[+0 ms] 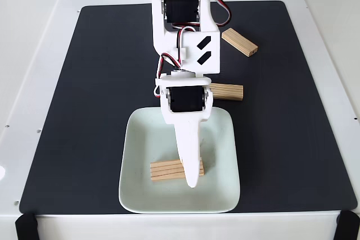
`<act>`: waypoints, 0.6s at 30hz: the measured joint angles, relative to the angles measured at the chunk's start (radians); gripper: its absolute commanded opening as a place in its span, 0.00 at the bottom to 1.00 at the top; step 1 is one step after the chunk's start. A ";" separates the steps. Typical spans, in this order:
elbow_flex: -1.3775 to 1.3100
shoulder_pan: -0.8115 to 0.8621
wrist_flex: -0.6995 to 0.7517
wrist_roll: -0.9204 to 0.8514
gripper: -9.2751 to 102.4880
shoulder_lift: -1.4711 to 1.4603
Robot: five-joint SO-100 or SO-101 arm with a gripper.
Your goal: Pick up the wooden block and place them on the plate.
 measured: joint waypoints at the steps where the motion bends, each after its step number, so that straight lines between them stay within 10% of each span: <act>1: 0.008 0.000 0.000 0.000 0.39 0.012; 18: 0.785 -0.046 0.003 0.000 0.09 0.776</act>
